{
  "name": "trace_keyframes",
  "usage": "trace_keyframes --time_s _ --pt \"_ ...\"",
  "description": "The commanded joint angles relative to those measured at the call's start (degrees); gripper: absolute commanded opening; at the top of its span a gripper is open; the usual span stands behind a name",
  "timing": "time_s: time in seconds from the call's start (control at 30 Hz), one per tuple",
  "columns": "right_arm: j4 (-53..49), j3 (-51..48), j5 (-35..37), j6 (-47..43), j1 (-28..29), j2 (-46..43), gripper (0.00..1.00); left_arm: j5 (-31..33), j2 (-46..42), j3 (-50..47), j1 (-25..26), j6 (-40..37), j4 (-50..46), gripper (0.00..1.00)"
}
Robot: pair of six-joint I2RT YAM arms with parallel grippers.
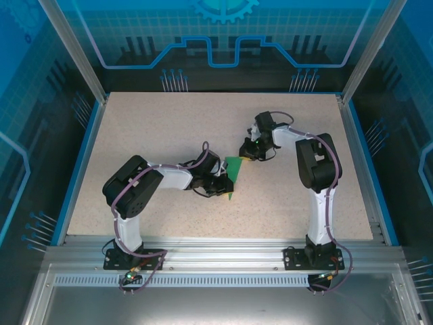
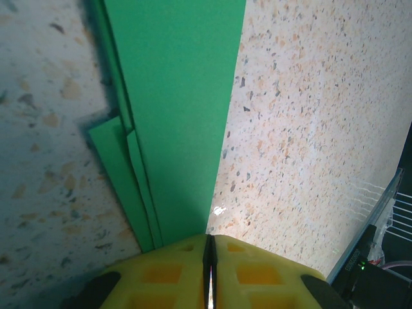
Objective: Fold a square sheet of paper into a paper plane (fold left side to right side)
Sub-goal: Fold the wing for the fifth time at the center of the table.
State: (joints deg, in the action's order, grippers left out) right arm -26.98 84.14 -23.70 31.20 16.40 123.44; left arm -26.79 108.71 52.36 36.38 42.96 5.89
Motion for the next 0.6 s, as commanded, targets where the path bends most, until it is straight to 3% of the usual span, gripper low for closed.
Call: trace_keyframes --time_s 0.0,0.57 --pt "0.9 1.8 4.6 -1.5 -2.1 2.5 0.12 4.7 2.9 -3.1 0.3 -2.3 -10.5 0.14" --pt "1.1 1.8 3.6 -1.6 -1.9 4.2 0.12 2.0 -3.7 -7.9 3.5 -3.0 -12.4 0.2"
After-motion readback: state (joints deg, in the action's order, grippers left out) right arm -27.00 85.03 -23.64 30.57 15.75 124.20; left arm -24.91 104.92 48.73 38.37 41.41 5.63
